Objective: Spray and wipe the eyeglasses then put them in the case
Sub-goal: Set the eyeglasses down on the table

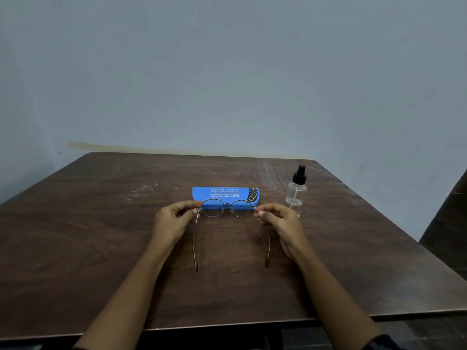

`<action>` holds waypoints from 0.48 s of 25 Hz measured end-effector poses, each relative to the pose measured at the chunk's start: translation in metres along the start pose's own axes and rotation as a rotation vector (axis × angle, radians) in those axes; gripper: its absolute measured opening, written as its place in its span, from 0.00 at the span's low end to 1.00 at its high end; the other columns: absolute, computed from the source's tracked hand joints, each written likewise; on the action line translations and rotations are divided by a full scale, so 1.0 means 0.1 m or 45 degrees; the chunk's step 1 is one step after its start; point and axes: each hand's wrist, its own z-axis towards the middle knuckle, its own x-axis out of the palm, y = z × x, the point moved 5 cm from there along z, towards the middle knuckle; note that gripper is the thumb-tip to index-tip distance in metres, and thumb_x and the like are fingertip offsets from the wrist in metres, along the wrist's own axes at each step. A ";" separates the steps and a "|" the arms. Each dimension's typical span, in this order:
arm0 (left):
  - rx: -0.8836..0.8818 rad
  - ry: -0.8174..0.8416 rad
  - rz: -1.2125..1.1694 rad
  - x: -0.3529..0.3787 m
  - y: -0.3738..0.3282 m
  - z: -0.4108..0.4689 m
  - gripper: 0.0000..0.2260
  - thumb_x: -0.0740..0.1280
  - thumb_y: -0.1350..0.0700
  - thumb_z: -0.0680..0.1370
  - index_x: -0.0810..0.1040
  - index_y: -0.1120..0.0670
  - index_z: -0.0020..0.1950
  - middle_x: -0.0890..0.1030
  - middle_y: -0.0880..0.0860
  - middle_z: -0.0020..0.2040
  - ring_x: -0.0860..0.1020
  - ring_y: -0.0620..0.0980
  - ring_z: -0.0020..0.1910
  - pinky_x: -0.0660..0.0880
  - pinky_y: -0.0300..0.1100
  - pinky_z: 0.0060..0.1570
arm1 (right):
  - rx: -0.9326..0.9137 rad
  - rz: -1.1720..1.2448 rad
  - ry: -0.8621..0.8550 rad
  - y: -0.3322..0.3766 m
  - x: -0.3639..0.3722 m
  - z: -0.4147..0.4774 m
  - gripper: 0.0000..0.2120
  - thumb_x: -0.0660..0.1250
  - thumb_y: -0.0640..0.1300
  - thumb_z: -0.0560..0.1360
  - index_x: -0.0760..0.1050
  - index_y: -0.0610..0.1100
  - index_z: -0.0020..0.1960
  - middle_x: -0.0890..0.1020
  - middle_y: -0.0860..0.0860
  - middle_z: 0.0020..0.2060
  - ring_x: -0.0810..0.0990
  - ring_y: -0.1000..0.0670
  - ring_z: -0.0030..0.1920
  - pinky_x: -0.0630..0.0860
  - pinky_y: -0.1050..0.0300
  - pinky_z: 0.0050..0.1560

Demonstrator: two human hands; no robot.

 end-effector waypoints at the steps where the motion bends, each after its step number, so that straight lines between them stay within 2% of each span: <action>1: -0.010 -0.002 -0.006 0.00 0.01 0.01 0.09 0.66 0.67 0.72 0.82 0.57 0.49 0.82 0.47 0.38 0.78 0.34 0.29 0.74 0.26 0.36 | -0.002 -0.003 0.002 0.01 0.00 0.00 0.10 0.64 0.30 0.72 0.78 0.42 0.40 0.81 0.47 0.35 0.78 0.57 0.34 0.75 0.69 0.38; 3: -0.035 -0.004 -0.010 0.00 0.04 0.01 0.09 0.65 0.67 0.73 0.81 0.59 0.50 0.82 0.53 0.40 0.78 0.35 0.29 0.74 0.25 0.36 | -0.005 -0.006 0.001 0.01 0.00 -0.01 0.10 0.64 0.29 0.71 0.78 0.42 0.39 0.81 0.46 0.34 0.77 0.57 0.33 0.74 0.69 0.36; 5: -0.058 0.004 -0.016 0.00 0.06 0.01 0.09 0.64 0.67 0.74 0.82 0.59 0.49 0.82 0.55 0.39 0.77 0.36 0.28 0.74 0.27 0.35 | 0.001 0.006 -0.004 0.01 0.01 -0.01 0.10 0.64 0.28 0.71 0.78 0.41 0.39 0.80 0.46 0.33 0.75 0.57 0.31 0.73 0.70 0.34; 9: -0.081 0.005 -0.011 -0.01 0.09 0.01 0.09 0.64 0.66 0.74 0.83 0.57 0.46 0.83 0.44 0.30 0.77 0.37 0.28 0.75 0.27 0.35 | 0.009 -0.031 0.002 0.00 0.02 -0.01 0.09 0.63 0.28 0.71 0.77 0.39 0.38 0.79 0.45 0.31 0.73 0.56 0.29 0.71 0.69 0.32; 12: -0.083 -0.004 0.015 -0.01 0.06 0.00 0.09 0.64 0.66 0.74 0.83 0.56 0.45 0.83 0.44 0.31 0.78 0.36 0.28 0.75 0.27 0.33 | 0.035 -0.052 0.015 0.01 0.02 -0.01 0.09 0.62 0.28 0.71 0.77 0.38 0.38 0.79 0.45 0.31 0.74 0.57 0.29 0.71 0.68 0.32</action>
